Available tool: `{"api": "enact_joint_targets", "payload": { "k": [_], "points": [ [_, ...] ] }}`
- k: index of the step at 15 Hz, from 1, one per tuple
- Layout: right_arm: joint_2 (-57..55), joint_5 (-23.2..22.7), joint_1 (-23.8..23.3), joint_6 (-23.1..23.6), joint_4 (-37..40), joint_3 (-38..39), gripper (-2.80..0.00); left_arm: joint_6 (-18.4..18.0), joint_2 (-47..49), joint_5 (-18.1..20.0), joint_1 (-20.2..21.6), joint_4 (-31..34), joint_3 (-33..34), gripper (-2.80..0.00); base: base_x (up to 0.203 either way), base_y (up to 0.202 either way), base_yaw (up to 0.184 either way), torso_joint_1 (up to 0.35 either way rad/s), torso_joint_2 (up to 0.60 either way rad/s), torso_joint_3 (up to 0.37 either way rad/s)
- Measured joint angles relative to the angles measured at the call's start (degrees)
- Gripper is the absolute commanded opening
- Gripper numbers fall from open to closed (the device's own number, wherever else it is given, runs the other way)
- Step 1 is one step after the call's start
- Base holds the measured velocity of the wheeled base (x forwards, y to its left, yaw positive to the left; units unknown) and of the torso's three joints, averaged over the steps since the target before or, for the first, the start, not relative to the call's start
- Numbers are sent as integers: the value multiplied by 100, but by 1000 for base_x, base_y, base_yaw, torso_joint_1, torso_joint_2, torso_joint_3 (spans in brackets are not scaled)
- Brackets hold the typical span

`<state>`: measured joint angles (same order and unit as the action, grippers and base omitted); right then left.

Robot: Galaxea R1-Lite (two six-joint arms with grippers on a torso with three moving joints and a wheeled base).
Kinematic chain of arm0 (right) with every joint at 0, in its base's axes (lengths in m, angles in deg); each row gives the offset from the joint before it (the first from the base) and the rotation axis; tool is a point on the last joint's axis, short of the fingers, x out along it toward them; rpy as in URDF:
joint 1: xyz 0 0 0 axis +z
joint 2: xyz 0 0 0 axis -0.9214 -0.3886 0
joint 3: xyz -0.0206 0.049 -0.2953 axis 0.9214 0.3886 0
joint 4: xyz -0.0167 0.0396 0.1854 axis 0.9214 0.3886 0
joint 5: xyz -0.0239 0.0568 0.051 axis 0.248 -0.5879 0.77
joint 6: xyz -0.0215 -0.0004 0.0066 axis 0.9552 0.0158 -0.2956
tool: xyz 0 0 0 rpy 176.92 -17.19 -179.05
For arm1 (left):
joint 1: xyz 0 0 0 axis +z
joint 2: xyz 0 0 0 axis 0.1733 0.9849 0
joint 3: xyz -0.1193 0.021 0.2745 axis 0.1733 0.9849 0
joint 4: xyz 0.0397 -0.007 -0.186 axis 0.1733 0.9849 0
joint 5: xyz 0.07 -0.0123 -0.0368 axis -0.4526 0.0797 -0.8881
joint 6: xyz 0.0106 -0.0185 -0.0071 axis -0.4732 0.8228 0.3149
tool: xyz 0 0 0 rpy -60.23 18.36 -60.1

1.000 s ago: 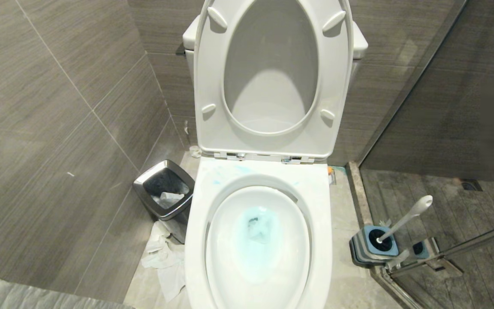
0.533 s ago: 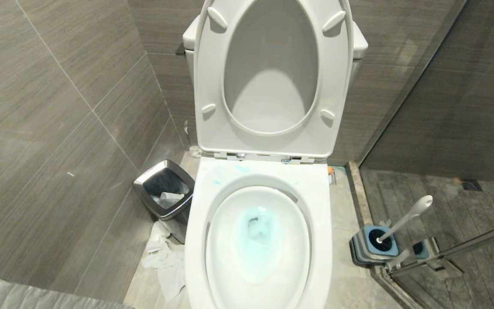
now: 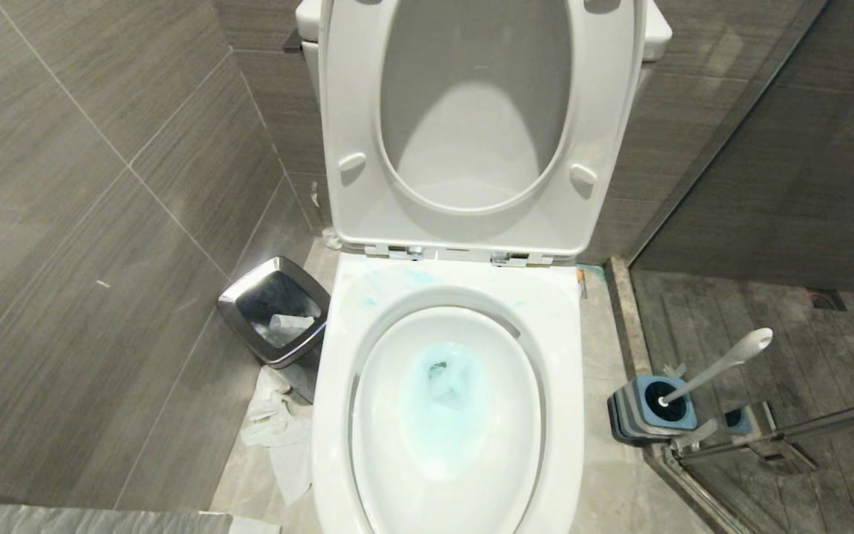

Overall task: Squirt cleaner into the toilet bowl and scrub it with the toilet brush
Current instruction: Flush the toilet

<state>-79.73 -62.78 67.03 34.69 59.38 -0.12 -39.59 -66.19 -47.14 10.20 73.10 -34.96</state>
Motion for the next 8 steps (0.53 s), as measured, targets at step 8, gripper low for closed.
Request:
{"api": "enact_joint_targets", "payload": {
  "k": [8],
  "points": [
    [0,-2,0,0,0,0,-280,0,0,7,-12,17,0,-280,0,0,0,2,3,-198]
  ]
}}
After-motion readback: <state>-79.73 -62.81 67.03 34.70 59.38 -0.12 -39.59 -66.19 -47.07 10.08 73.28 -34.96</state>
